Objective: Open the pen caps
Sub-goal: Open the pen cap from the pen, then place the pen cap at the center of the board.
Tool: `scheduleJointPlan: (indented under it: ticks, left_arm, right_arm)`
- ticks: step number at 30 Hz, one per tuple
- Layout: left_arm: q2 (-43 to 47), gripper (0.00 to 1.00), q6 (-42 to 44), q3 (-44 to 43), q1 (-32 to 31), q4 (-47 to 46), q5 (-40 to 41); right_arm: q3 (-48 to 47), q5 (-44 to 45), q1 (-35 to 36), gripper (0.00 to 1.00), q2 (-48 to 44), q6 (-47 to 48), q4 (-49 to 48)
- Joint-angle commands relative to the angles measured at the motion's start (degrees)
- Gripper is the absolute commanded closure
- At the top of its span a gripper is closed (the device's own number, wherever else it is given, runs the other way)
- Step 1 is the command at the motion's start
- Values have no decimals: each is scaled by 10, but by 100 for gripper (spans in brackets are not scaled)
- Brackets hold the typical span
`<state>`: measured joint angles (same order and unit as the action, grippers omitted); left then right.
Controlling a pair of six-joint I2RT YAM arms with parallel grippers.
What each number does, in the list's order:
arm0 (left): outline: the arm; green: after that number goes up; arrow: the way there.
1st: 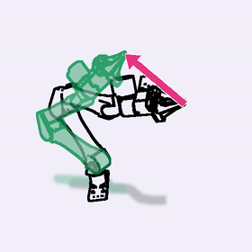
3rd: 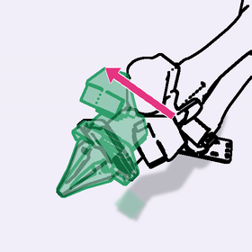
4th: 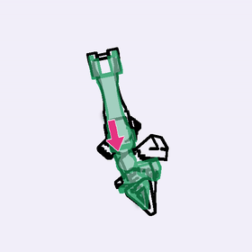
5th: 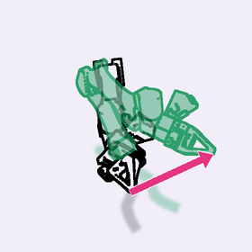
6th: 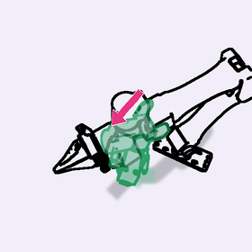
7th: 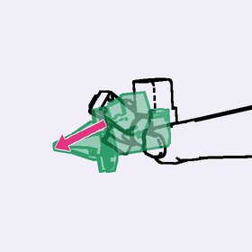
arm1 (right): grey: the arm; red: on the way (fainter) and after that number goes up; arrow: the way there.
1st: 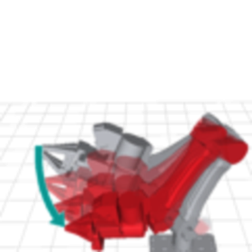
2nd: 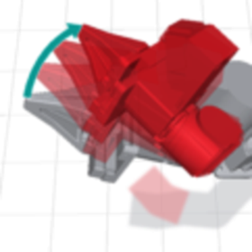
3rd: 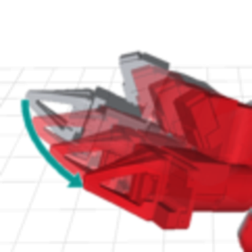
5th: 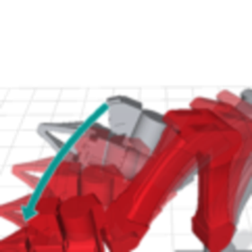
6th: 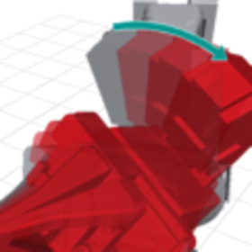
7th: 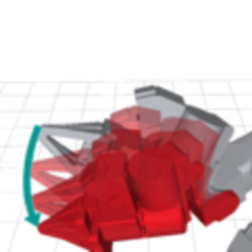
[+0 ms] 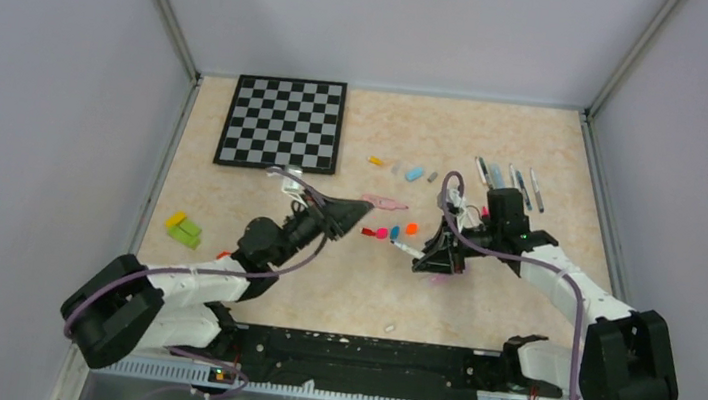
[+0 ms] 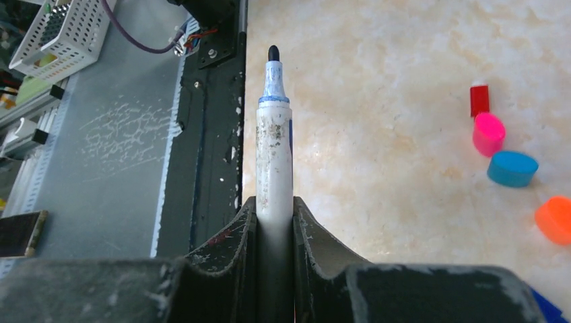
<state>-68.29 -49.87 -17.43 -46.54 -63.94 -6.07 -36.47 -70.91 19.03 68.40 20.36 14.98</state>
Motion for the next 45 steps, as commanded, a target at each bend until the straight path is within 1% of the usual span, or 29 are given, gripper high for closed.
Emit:
scheduleJointPlan:
  ticks: [1,4,6,7,12,16,19,21,24,27,31,33,40,45]
  left_arm:
    - [59,100,-10,14,50,-76,104]
    - [68,100,-12,9,64,-71,97]
    - [63,100,-6,-8,67,-46,68]
    - [59,100,-1,-19,68,-26,38]
    - [14,100,25,-80,68,83,-70]
    - [-40,99,39,-132,64,161,-151]
    - [-85,99,62,-171,41,210,-171]
    - [-116,98,86,-196,20,236,-169]
    - [-167,98,131,-255,-17,302,-154]
    - [-221,97,175,-320,-53,372,-128]
    - [-299,96,220,-408,-85,438,-99]
    - [-335,96,246,-457,-100,492,-75]
    - [-459,92,320,-613,-123,619,-6]
    - [-523,89,356,-699,-128,691,24]
  right_arm:
    - [-7,7,-4,100,11,33,55]
    - [-13,18,-6,100,14,38,62]
    - [-16,44,-16,100,9,41,60]
    - [-17,58,-26,100,2,36,54]
    - [-19,148,-116,100,-45,30,27]
    - [-19,194,-214,100,-69,17,15]
    - [-22,214,-275,100,-73,12,16]
    - [-26,226,-312,100,-70,8,19]
    - [-30,243,-344,100,-63,5,22]
    - [-33,249,-365,100,-57,3,24]
    - [-35,268,-379,100,-51,2,23]
    - [-37,278,-387,100,-48,1,23]
    - [-37,293,-416,100,-39,-15,14]
    - [-34,305,-426,100,-35,-22,6]
